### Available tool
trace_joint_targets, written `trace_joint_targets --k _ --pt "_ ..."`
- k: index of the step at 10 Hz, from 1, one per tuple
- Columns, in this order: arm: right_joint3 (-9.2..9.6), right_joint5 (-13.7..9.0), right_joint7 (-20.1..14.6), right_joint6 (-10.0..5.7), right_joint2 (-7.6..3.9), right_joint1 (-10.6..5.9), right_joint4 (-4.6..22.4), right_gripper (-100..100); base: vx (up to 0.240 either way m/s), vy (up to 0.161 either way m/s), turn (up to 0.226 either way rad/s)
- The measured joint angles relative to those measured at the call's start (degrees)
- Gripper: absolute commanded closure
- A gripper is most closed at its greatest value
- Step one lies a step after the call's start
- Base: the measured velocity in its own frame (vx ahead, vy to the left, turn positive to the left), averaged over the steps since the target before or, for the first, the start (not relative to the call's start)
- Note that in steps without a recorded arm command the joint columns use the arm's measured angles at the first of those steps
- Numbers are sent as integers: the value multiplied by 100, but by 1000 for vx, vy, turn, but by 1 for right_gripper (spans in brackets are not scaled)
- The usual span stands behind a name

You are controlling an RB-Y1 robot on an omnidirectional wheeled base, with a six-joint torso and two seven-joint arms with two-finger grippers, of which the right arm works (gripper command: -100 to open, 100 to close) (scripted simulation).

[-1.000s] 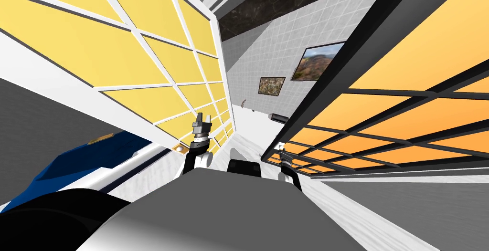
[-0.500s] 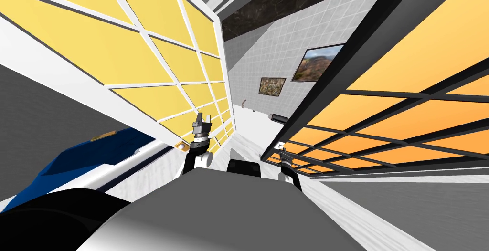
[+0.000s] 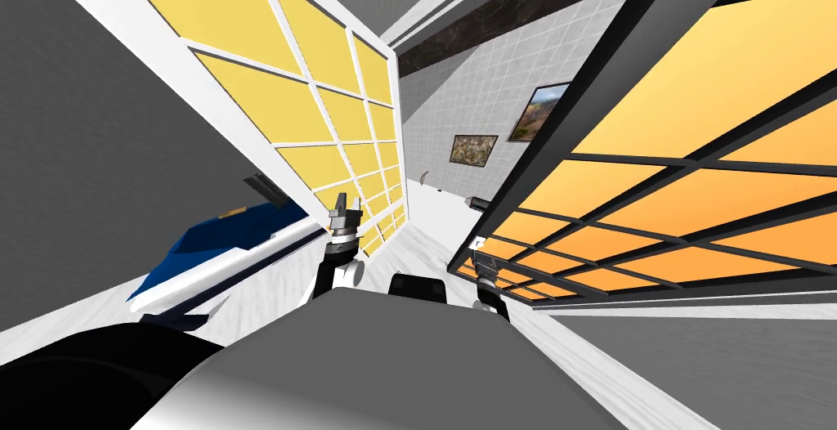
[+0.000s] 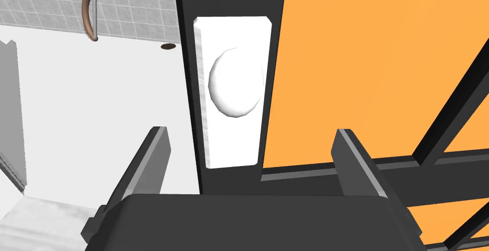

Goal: Pull the door open

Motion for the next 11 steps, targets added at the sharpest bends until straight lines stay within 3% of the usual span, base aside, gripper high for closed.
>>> trace_joint_targets --k 5,6,8,11 --pt "344 224 -275 -504 -2 2 144 -100 -136 -39 99" --pt "353 229 -289 -528 -2 4 149 -100 134 4 147" --pt "257 150 -419 -537 -124 -11 251 -100 206 -31 142" --pt "149 61 -722 -673 -273 -104 614 -100 196 -38 117"
